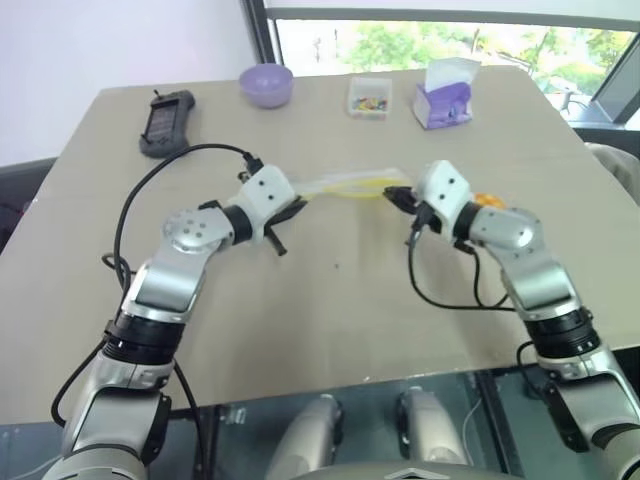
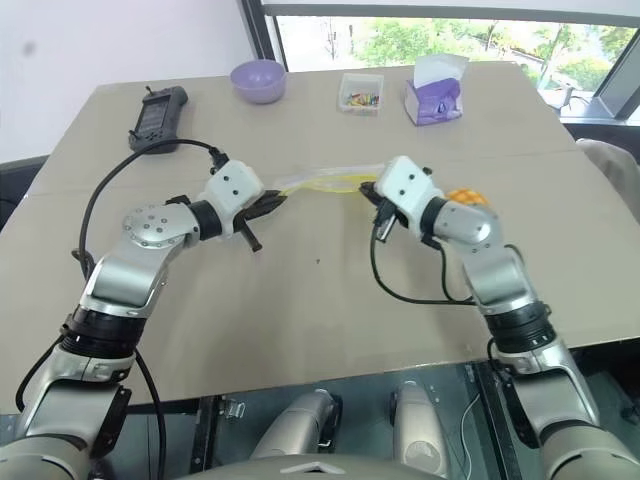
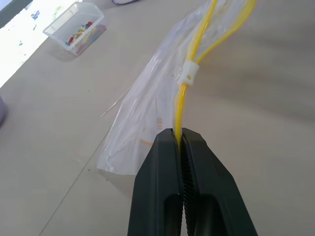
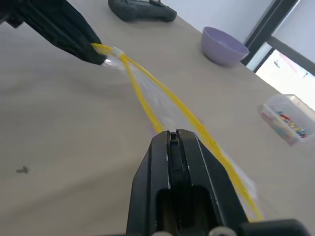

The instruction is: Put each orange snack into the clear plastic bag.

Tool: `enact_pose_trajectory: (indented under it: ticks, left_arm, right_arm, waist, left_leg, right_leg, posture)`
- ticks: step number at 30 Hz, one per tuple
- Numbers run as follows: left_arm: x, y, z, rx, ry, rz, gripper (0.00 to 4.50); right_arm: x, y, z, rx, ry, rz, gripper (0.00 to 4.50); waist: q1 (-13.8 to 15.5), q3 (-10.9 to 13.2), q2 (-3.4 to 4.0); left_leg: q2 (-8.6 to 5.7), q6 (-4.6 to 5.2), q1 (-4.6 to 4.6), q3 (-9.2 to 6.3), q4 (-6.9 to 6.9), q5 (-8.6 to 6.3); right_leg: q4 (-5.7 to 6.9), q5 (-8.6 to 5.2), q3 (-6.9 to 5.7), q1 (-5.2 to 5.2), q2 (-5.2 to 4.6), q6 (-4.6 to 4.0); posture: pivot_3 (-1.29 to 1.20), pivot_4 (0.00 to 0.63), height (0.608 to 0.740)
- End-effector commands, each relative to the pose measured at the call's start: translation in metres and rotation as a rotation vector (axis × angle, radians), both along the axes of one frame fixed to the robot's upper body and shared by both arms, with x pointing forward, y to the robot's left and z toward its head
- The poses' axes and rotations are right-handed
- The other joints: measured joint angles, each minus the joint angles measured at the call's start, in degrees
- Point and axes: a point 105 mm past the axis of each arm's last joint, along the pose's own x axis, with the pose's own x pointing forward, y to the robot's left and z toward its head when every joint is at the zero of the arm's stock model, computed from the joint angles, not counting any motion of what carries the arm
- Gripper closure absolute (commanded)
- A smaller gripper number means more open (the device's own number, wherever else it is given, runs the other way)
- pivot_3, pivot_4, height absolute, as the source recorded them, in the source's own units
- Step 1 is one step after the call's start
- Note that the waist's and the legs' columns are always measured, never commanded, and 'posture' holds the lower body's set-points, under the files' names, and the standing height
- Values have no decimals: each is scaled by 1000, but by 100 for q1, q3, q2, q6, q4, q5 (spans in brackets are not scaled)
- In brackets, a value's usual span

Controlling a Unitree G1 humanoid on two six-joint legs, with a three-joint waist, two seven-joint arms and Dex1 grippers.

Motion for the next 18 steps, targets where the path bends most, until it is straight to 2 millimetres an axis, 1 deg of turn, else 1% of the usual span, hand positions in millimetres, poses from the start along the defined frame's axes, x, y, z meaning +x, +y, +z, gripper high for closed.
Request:
enact_pose_trajectory:
  ticks: [1, 4, 8, 13, 18]
  left_arm:
    - [-3, -3, 17, -4, -67, -19, 4500]
    - [-8, -8, 15, -3, -68, -49, 4500]
    - [-17, -18, 9, 17, -67, -97, 4500]
    - [-22, -23, 7, 27, -74, -126, 4500]
    - [-26, -30, 6, -1, -67, -150, 4500]
  right_arm:
    - [7, 7, 11, 27, -35, -24, 4470]
    - [14, 10, 7, 36, -19, -44, 4470]
    - [25, 13, 7, 106, 26, -88, 4470]
    - [30, 15, 0, 205, 143, -124, 4470]
    - [40, 18, -15, 375, 306, -249, 4470]
  waist:
    - [0, 0, 0]
    - [-7, 0, 0]
    - [-17, 0, 0]
    - [-6, 0, 1]
    - [-14, -1, 1]
  left_leg:
    - [0, 0, 0, 0, 1, 0]
    - [0, 0, 0, 0, 1, 0]
    - [1, 0, 0, 1, 0, 0]
    - [1, 0, 0, 0, 1, 0]
    - [1, 0, 0, 0, 1, 0]
  right_leg:
    - [0, 0, 0, 0, 0, 0]
    - [0, 2, 0, 0, 0, -1]
    - [0, 3, 2, -1, 2, -2]
    - [0, 4, 1, -1, 2, -5]
    - [0, 5, 2, 0, 3, -5]
  posture:
    - [0, 150, 740]
    - [0, 150, 740]
    - [0, 150, 740]
    - [0, 150, 740]
    - [0, 150, 740]
